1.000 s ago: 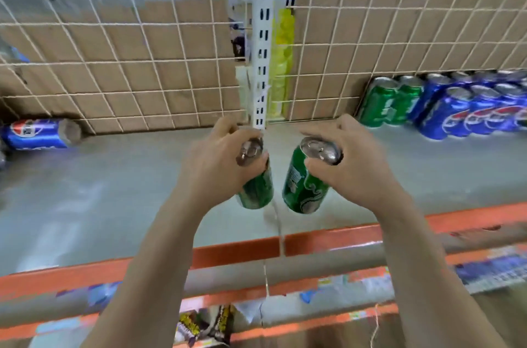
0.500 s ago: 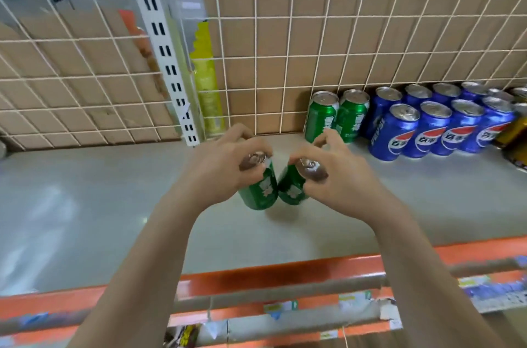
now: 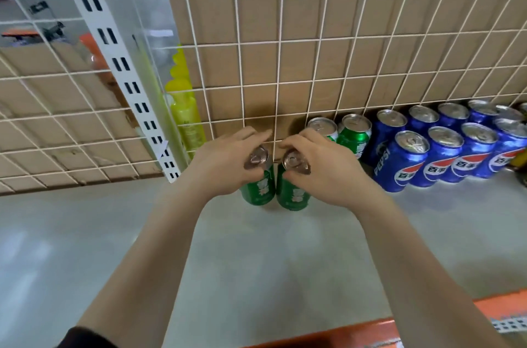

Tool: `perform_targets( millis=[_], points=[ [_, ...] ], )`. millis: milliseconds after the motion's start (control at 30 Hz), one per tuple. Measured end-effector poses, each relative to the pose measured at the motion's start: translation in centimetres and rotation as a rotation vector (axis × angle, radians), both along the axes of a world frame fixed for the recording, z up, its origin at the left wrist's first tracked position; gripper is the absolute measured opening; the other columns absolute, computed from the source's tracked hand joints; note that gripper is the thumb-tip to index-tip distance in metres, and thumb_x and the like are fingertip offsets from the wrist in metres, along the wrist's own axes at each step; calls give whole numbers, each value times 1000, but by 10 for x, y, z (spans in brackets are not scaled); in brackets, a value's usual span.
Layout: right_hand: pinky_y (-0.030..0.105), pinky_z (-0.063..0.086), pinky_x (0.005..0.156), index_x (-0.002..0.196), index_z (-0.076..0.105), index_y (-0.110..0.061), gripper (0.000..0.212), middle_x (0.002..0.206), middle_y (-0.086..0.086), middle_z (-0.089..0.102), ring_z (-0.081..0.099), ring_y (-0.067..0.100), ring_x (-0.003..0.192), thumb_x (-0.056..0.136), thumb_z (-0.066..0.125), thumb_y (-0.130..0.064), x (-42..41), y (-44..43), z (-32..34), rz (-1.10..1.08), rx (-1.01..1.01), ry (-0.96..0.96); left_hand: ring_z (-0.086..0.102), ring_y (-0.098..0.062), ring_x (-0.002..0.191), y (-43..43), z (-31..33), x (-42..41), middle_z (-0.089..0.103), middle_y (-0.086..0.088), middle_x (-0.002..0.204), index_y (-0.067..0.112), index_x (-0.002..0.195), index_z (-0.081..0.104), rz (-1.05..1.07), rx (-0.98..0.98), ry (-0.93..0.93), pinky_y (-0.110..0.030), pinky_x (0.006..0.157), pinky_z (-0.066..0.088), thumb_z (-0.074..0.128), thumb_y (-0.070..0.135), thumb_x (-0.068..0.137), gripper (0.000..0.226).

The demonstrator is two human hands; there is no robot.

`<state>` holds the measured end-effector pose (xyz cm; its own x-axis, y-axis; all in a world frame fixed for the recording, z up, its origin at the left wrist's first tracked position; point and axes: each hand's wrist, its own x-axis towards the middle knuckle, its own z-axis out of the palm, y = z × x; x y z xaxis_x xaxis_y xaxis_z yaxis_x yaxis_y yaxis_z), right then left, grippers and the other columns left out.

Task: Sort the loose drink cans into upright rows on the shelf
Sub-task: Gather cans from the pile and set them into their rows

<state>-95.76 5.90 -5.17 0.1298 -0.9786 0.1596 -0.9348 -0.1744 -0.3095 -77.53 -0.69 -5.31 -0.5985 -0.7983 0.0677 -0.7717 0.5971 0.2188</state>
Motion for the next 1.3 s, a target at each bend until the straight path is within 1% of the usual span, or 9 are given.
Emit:
perform_targets(
  millis=[133, 267, 500, 567, 700, 833, 1000, 1167, 1300],
  points=[
    [33, 47, 77, 122, 52, -30, 43, 123, -8, 48, 54, 19, 106, 82, 60, -43, -11, -24, -1, 36, -8, 47, 50, -23, 119, -21, -3, -6, 42, 11, 139, 36, 142, 32, 16, -3, 56, -41, 88, 47, 43, 45, 70, 73],
    [26, 38, 74, 120, 54, -31, 40, 121, -10, 50, 52, 14, 106, 82, 61, -41, -19, -46, -2, 77, -12, 35, 45, -19, 119, -36, -11, -13, 44, 13, 135, 34, 137, 42, 22, -15, 34, -39, 89, 45, 55, 37, 82, 56],
    [33, 44, 81, 120, 54, -33, 40, 117, -10, 52, 52, 14, 108, 81, 59, -41, -23, -73, -5, 85, 45, 16, 41, -27, 117, -43, -16, -20, 41, 9, 136, 34, 134, 46, 47, -4, 55, -42, 91, 43, 53, 36, 84, 51],
    [33, 43, 80, 119, 54, -33, 38, 117, -11, 52, 52, 13, 108, 82, 59, -42, -25, -77, -5, 89, 54, 13, 37, -29, 122, -38, -20, -22, 36, 1, 135, 34, 136, 42, 100, -12, 114, -42, 92, 44, 57, 38, 83, 56],
    [33, 40, 81, 118, 53, -33, 37, 117, -11, 51, 49, 14, 111, 83, 58, -44, -28, -78, -10, 115, 63, 21, 52, -35, 110, -26, -35, -31, 38, -9, 128, 16, 133, 40, 313, -6, 278, -44, 83, 49, 76, 44, 69, 79],
    [39, 30, 94, 118, 51, -35, 36, 118, -12, 50, 44, 14, 117, 83, 57, -44, -28, -78, -11, 126, 65, 42, 51, -29, 113, -27, -42, -31, 46, -9, 130, 9, 130, 45, 422, 89, 444, -28, 88, 40, 85, 33, 62, 82],
    [39, 25, 98, 116, 49, -30, 37, 120, -10, 50, 44, 15, 118, 83, 59, -44, -26, -83, -10, 122, 43, 41, 52, -20, 106, -27, -38, -26, 53, -4, 119, 11, 121, 54, 412, 105, 499, -10, 77, 28, 88, 26, 57, 74],
    [40, 25, 98, 116, 46, -27, 40, 122, -7, 49, 42, 18, 118, 84, 59, -47, -23, -85, -10, 86, 59, 58, 48, -20, 111, -27, -39, -25, 46, -7, 124, 12, 125, 52, 414, 116, 504, -5, 82, 25, 87, 23, 59, 75],
    [41, 25, 101, 126, 44, -29, 55, 129, -1, 43, 39, 22, 122, 80, 63, -52, -24, -80, -8, 51, 65, 98, 49, -24, 111, -26, -36, -25, 42, -7, 126, 20, 130, 46, 401, 154, 445, -11, 82, 29, 84, 28, 65, 76]
  ],
)
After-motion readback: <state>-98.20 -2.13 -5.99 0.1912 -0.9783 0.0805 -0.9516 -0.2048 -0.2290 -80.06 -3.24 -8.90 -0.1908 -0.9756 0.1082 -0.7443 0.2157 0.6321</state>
